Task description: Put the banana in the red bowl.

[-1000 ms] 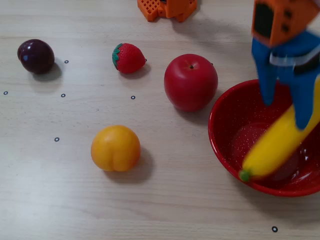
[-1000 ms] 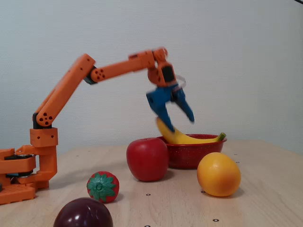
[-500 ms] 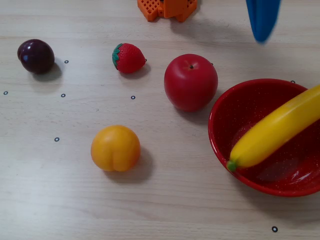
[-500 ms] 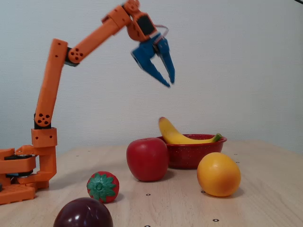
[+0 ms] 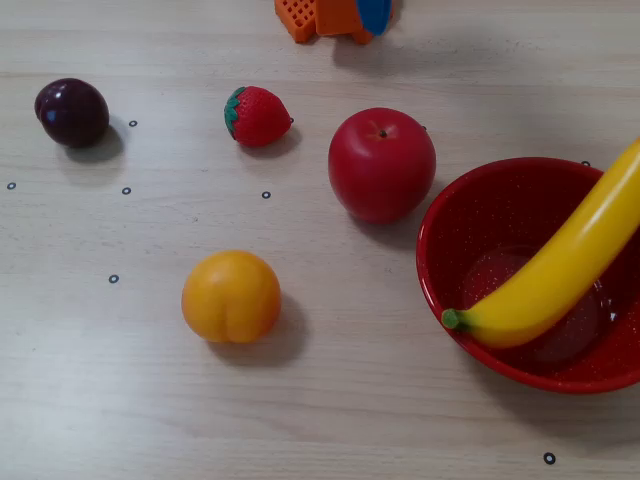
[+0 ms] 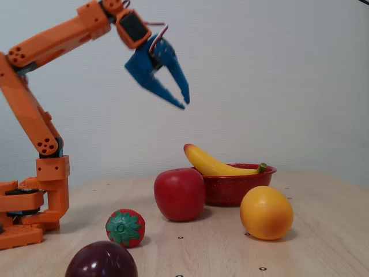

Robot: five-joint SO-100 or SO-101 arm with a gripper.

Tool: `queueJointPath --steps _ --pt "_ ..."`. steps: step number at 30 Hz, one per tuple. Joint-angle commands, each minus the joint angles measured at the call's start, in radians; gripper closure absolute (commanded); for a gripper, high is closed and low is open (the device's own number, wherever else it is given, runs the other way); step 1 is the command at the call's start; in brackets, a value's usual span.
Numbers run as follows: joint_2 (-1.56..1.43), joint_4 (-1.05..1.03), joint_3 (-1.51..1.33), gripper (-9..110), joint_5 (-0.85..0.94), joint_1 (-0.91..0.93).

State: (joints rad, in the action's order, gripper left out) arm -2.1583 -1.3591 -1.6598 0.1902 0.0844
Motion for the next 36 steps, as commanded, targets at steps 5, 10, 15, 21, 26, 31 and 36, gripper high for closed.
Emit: queueJointPath --steps 5,10,15,21,26,31,36 --pt "-0.385 0.242 -0.454 101 0.064 -0.054" --pt "-0.634 0.365 -0.801 101 0.100 -0.071" --pt "-0.928 0.459 -1.132 101 0.112 -0.084" --pt "-1.132 0.477 -1.342 101 0.109 -0.152" --pt "-1.150 0.514 -1.404 101 0.124 -0.184" --pt "-1.150 0.492 -1.407 101 0.160 -0.189" --pt "-1.150 0.454 -1.407 101 0.172 -0.181"
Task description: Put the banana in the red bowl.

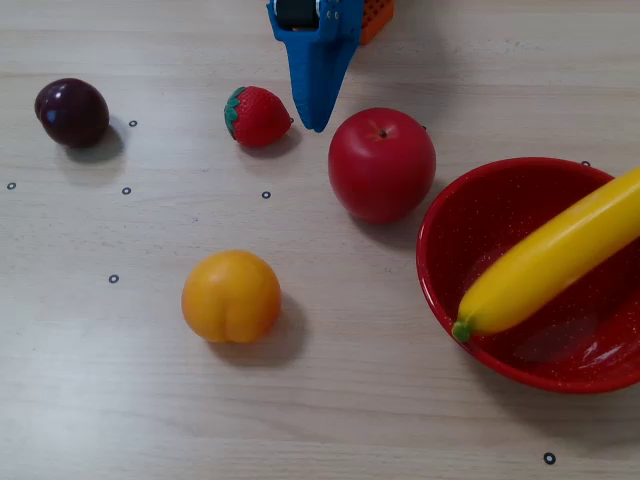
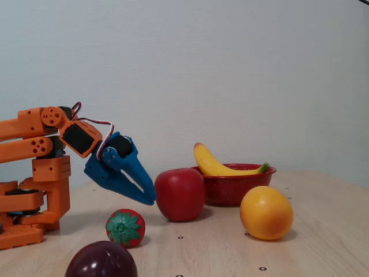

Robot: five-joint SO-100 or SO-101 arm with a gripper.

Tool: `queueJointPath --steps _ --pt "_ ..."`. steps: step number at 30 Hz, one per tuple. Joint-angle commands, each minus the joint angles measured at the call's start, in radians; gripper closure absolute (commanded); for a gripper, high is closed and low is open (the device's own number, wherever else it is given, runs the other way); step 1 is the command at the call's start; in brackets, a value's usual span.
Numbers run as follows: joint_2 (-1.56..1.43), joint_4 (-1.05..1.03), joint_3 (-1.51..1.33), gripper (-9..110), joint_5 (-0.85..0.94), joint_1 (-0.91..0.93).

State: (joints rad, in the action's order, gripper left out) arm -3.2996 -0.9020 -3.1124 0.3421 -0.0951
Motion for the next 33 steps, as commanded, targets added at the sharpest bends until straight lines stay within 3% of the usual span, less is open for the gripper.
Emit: queueJointPath --steps 1,33 --pt "-0.009 -0.003 0.046 101 0.014 0.009" --pt "-0.009 -0.009 0.046 101 0.034 0.028"
